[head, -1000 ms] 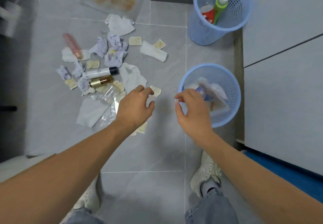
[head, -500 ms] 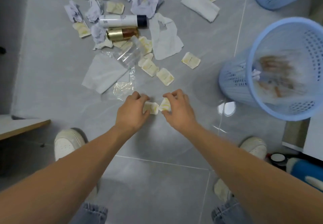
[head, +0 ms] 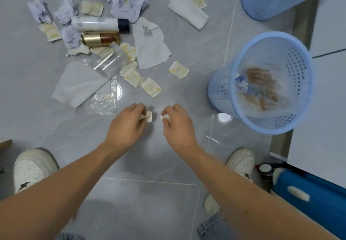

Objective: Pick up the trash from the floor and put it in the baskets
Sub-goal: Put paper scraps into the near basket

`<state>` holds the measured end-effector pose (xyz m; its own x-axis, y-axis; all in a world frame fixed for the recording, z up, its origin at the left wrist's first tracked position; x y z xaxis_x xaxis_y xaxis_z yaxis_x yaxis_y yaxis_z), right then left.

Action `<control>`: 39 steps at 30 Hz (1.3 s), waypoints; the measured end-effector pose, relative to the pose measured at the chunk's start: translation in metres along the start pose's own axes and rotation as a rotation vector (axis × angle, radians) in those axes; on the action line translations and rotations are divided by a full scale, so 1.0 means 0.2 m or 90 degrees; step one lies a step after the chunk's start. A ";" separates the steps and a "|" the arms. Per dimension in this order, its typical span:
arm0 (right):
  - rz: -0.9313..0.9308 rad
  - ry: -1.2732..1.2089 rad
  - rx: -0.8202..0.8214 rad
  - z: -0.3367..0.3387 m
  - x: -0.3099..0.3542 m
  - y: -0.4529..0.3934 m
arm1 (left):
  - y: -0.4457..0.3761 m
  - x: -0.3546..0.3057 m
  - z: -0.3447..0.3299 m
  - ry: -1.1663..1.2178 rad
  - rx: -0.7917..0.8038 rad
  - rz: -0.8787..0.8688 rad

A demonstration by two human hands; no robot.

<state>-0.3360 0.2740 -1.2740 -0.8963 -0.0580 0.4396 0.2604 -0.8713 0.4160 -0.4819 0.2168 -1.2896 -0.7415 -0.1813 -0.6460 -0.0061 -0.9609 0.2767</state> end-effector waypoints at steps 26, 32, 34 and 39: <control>-0.098 -0.038 -0.157 1.28 -0.02 0.10 | -0.31 -1.05 0.67 -0.117 -0.010 -0.127; -0.036 -0.056 -0.144 1.04 0.52 0.14 | 0.09 -0.60 1.05 -0.117 -0.016 -0.050; -0.048 -0.065 -0.146 0.99 0.64 0.16 | 0.19 -0.48 1.16 -0.113 -0.009 -0.035; -0.083 -0.102 -0.138 0.77 0.91 0.19 | 0.40 -0.16 1.45 -0.154 0.019 -0.010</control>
<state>-0.4343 0.3058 -1.0549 -0.8443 0.1238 0.5213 0.0489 -0.9511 0.3051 -0.6536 0.2059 -1.0408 -0.8806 -0.1076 -0.4614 -0.0357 -0.9561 0.2910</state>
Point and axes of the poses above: each hand's wrist, its own y-axis away from the middle knuckle, its own z-axis out of the back of the hand, x = y × z, the point moved 8 cm from there along -y, towards the middle knuckle, and after that the axes turned 12 degrees about -z, right-handed, at the moved point
